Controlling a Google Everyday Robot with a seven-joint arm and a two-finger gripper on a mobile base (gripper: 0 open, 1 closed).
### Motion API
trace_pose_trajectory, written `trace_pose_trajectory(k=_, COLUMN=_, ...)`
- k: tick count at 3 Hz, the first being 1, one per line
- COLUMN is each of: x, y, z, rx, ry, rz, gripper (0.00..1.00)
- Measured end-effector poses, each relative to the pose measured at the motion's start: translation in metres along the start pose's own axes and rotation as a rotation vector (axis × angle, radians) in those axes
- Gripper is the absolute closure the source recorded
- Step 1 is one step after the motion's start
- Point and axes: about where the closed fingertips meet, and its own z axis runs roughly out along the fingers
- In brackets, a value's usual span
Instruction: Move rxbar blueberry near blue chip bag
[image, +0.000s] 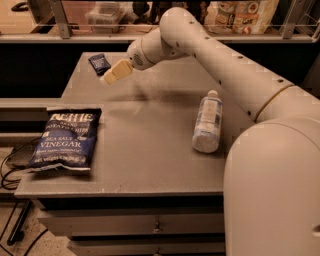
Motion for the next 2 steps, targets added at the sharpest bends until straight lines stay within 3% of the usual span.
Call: trace_pose_trajectory(k=2, x=-0.018, y=-0.004, z=0.033, rx=0.075, ry=-0.068, rz=-0.015, gripper=0.00)
